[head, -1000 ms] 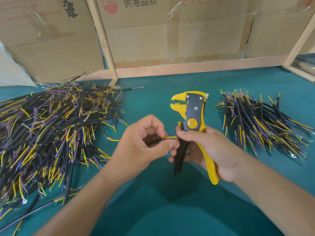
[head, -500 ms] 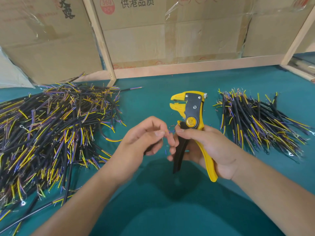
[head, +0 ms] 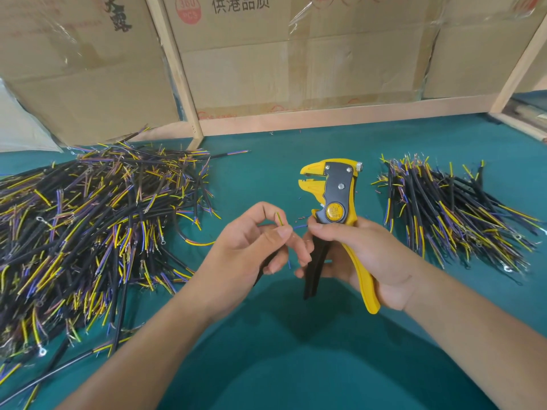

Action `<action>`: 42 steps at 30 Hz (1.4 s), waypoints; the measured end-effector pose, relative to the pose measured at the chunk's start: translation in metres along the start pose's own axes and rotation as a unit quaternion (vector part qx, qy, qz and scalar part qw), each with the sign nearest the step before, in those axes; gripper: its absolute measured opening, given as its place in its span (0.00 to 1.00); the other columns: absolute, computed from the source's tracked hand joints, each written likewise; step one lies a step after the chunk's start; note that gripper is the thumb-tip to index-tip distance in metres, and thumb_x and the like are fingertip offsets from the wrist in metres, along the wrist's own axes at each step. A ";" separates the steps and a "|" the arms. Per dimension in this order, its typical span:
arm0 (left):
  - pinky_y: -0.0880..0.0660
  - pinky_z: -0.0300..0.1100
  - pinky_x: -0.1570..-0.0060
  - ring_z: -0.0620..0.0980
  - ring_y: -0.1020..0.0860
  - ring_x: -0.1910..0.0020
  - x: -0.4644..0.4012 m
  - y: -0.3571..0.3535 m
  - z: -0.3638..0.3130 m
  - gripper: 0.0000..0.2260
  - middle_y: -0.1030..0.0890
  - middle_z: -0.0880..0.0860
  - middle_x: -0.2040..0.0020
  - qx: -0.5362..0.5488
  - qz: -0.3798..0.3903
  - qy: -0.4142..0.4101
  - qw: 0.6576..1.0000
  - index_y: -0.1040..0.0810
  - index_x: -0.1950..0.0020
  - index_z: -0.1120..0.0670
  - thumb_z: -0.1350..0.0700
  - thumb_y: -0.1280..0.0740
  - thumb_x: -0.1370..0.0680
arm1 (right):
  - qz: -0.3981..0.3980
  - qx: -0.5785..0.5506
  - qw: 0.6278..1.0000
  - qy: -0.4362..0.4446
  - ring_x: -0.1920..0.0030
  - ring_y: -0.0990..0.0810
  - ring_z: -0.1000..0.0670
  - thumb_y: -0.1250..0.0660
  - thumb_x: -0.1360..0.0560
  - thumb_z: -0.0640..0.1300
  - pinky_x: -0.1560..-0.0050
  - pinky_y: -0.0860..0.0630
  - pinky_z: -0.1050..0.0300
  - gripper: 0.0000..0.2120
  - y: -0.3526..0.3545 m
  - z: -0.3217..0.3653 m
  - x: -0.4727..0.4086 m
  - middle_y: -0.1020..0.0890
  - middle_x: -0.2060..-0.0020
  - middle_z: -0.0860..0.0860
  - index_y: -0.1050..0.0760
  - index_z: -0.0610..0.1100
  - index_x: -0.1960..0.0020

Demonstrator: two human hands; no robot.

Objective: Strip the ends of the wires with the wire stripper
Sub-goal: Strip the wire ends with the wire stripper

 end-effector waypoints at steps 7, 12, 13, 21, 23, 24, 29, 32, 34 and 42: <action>0.35 0.34 0.68 0.49 0.37 0.72 -0.002 0.013 -0.014 0.04 0.19 0.57 0.65 -0.031 -0.077 -0.066 0.994 0.28 0.54 0.50 0.55 0.35 0.21 | -0.030 -0.010 0.999 -0.020 0.65 0.22 0.42 0.33 0.22 0.41 0.58 0.19 0.44 0.05 0.003 0.006 0.001 0.22 0.64 0.41 0.23 0.40 0.55; 0.35 0.32 0.69 0.45 0.35 0.73 -0.002 0.018 -0.026 0.04 0.20 0.54 0.67 -0.071 -0.125 -0.138 0.980 0.31 0.53 0.54 0.62 0.40 0.19 | 0.042 -0.001 0.998 -0.045 0.64 0.24 0.41 0.32 0.25 0.41 0.58 0.21 0.43 0.05 -0.002 0.007 0.007 0.24 0.64 0.40 0.25 0.39 0.55; 0.35 0.32 0.69 0.44 0.34 0.73 -0.002 0.018 -0.028 0.03 0.20 0.54 0.67 -0.073 -0.128 -0.146 0.978 0.31 0.52 0.55 0.62 0.40 0.19 | 0.058 0.002 0.997 -0.050 0.64 0.25 0.41 0.31 0.25 0.41 0.58 0.21 0.43 0.05 -0.002 0.007 0.008 0.24 0.64 0.40 0.24 0.39 0.55; 0.35 0.33 0.70 0.43 0.32 0.73 -0.002 0.019 -0.028 0.03 0.22 0.52 0.69 -0.069 -0.151 -0.149 0.975 0.32 0.53 0.56 0.62 0.39 0.20 | 0.144 -0.015 0.987 -0.067 0.64 0.25 0.41 0.30 0.27 0.42 0.56 0.22 0.43 0.07 -0.015 -0.003 0.013 0.25 0.64 0.41 0.25 0.40 0.55; 0.35 0.33 0.70 0.43 0.32 0.73 -0.002 0.018 -0.027 0.03 0.22 0.51 0.69 -0.073 -0.155 -0.153 0.973 0.31 0.53 0.56 0.61 0.39 0.20 | 0.154 -0.024 0.986 -0.065 0.64 0.24 0.41 0.30 0.26 0.42 0.56 0.22 0.42 0.06 -0.018 -0.003 0.014 0.25 0.64 0.41 0.25 0.40 0.55; 0.35 0.33 0.70 0.43 0.32 0.73 -0.002 0.018 -0.027 0.03 0.23 0.51 0.69 -0.074 -0.155 -0.155 0.973 0.31 0.53 0.56 0.62 0.39 0.20 | 0.160 -0.028 0.985 -0.065 0.64 0.24 0.42 0.31 0.26 0.42 0.55 0.22 0.42 0.06 -0.019 -0.004 0.014 0.25 0.64 0.41 0.25 0.40 0.55; 0.34 0.33 0.69 0.43 0.31 0.72 -0.002 0.016 -0.025 0.03 0.24 0.51 0.69 -0.075 -0.160 -0.160 0.971 0.31 0.52 0.57 0.62 0.39 0.19 | 0.192 -0.044 0.979 -0.061 0.64 0.24 0.42 0.32 0.24 0.43 0.54 0.23 0.43 0.06 -0.024 -0.007 0.016 0.25 0.64 0.42 0.26 0.39 0.53; 0.33 0.34 0.69 0.44 0.31 0.72 -0.002 0.014 -0.023 0.03 0.23 0.49 0.69 -0.088 -0.158 -0.157 0.971 0.29 0.52 0.55 0.60 0.39 0.19 | 0.210 -0.059 0.974 -0.057 0.63 0.23 0.42 0.30 0.24 0.44 0.53 0.23 0.42 0.08 -0.025 -0.009 0.015 0.25 0.63 0.42 0.26 0.39 0.52; 0.33 0.34 0.69 0.43 0.31 0.71 -0.001 0.012 -0.022 0.03 0.24 0.49 0.68 -0.091 -0.159 -0.154 0.971 0.29 0.52 0.55 0.59 0.39 0.19 | 0.218 -0.063 0.972 -0.055 0.63 0.23 0.43 0.29 0.24 0.44 0.52 0.23 0.42 0.09 -0.025 -0.010 0.015 0.25 0.63 0.42 0.26 0.39 0.52; 0.34 0.35 0.69 0.44 0.33 0.71 -0.002 0.009 -0.021 0.03 0.24 0.49 0.68 -0.093 -0.156 -0.149 0.972 0.31 0.51 0.56 0.59 0.40 0.18 | 0.202 -0.078 0.974 -0.062 0.67 0.25 0.44 0.27 0.25 0.46 0.56 0.23 0.43 0.11 -0.023 -0.010 0.014 0.26 0.66 0.44 0.26 0.40 0.55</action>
Point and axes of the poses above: each hand's wrist, its own x-axis away from the middle knuckle, its own y-axis out of the back of the hand, z = x × y, the point moved 3 cm from there along -x, towards the middle knuckle
